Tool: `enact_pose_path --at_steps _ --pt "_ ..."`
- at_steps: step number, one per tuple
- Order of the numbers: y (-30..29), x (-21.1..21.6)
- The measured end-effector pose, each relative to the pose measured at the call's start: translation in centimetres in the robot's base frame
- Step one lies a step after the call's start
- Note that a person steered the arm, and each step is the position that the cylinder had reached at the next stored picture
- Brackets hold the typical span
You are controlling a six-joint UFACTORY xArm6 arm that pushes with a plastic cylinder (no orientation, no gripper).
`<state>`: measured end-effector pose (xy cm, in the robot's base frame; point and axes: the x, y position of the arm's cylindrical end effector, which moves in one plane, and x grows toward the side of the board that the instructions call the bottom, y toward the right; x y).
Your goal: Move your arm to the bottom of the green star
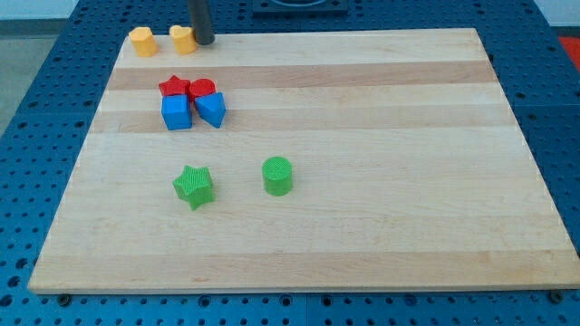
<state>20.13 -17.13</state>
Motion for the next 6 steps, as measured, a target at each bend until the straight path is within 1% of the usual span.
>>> enact_pose_path --at_steps 1,2,3,4,5,6 --pt "-2.0 0.1" --pt "-1.7 0.4" --pt "6.7 4.8" --pt "15.3 11.8" --pt "17.4 20.5" --pt "17.8 29.3"
